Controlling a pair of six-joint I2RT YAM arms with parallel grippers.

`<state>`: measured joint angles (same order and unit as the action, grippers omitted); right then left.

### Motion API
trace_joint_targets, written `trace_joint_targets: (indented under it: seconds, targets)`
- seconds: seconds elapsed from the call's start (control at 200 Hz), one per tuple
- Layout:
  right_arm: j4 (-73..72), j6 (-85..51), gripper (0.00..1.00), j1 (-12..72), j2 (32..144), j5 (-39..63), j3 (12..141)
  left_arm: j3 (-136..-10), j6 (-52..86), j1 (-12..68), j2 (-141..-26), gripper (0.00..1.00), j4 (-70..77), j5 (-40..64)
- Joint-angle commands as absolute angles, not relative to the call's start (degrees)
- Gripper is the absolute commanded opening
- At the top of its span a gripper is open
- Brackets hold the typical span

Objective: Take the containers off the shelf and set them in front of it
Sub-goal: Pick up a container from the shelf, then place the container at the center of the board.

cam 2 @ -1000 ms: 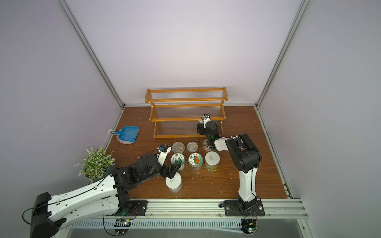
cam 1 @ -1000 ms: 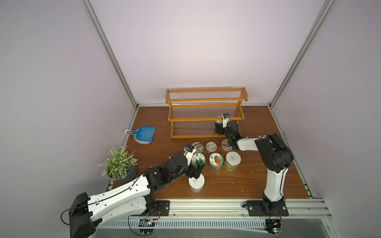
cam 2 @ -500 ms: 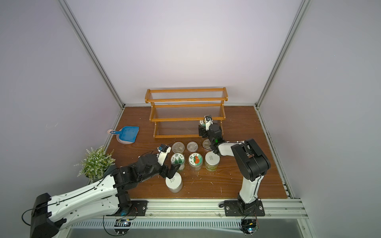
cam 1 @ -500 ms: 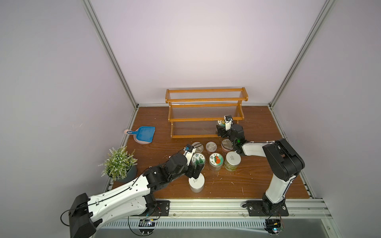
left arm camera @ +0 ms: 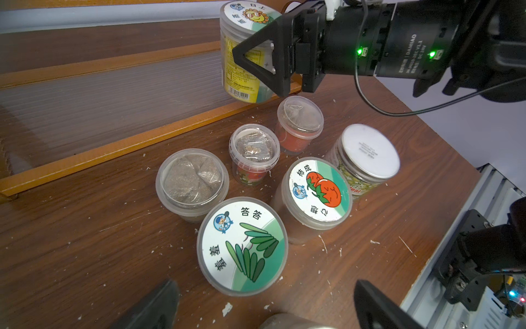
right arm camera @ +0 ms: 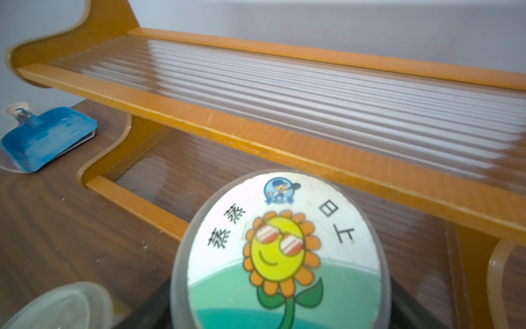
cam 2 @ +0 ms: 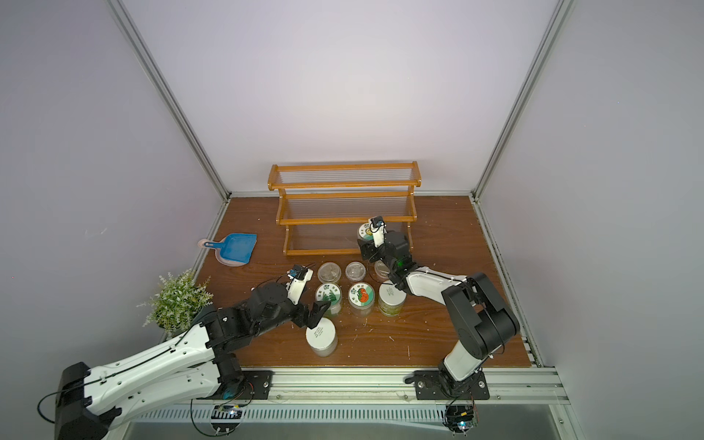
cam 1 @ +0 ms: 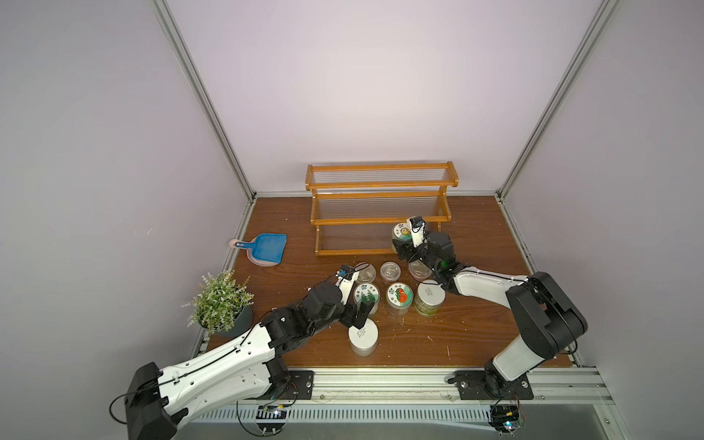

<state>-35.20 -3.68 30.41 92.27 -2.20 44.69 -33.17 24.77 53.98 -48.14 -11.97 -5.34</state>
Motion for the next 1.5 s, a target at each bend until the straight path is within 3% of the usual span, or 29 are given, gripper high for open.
trace_joint_targets:
  seconds: [0.0, 0.315, 0.706, 1.021, 1.301, 1.496]
  targets:
    - [-34.6, -2.4, 0.71, 31.7, 86.2, -0.1, 44.4, -34.5, 23.5, 52.6, -47.2, 0.99, -13.2, -3.5]
    - [-18.1, 0.1, 0.71, 39.2, 67.9, 1.1, 40.4, -35.4, 23.2, 51.8, -45.2, 1.0, -16.7, -1.0]
    - [-2.4, -5.3, 0.71, 56.7, 41.7, -2.2, 27.9, -36.9, 22.7, 51.6, -43.7, 0.99, -21.8, 0.6]
    - [-6.8, -8.3, 0.72, 67.9, 40.9, -8.0, 18.6, -36.7, 22.6, 51.5, -45.4, 1.0, -21.1, 1.0]
    - [-14.1, -7.0, 0.73, 69.3, 46.4, -10.0, 14.2, -36.8, 22.7, 51.5, -45.7, 0.99, -21.6, 0.6]
    - [-18.2, -8.1, 0.82, 69.3, 47.2, -10.2, 11.1, -36.8, 22.8, 51.4, -46.2, 1.0, -21.4, 0.4]
